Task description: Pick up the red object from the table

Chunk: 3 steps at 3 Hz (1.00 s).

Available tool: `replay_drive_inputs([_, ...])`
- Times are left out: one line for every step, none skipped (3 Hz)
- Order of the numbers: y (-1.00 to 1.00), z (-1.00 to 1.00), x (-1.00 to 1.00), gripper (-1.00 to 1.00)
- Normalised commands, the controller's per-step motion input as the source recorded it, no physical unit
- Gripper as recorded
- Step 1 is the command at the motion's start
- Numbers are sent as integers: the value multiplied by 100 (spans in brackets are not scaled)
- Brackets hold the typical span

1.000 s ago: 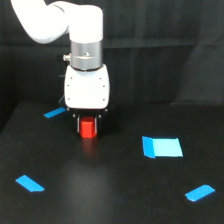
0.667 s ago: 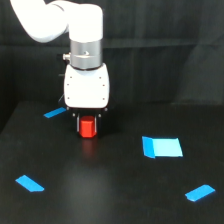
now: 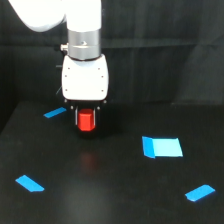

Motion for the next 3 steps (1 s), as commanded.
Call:
replay_drive_inputs([-17,93,9,-100])
replay_drive_inputs([-12,100,4,-93])
replay_drive_inputs([-12,93,4,-100])
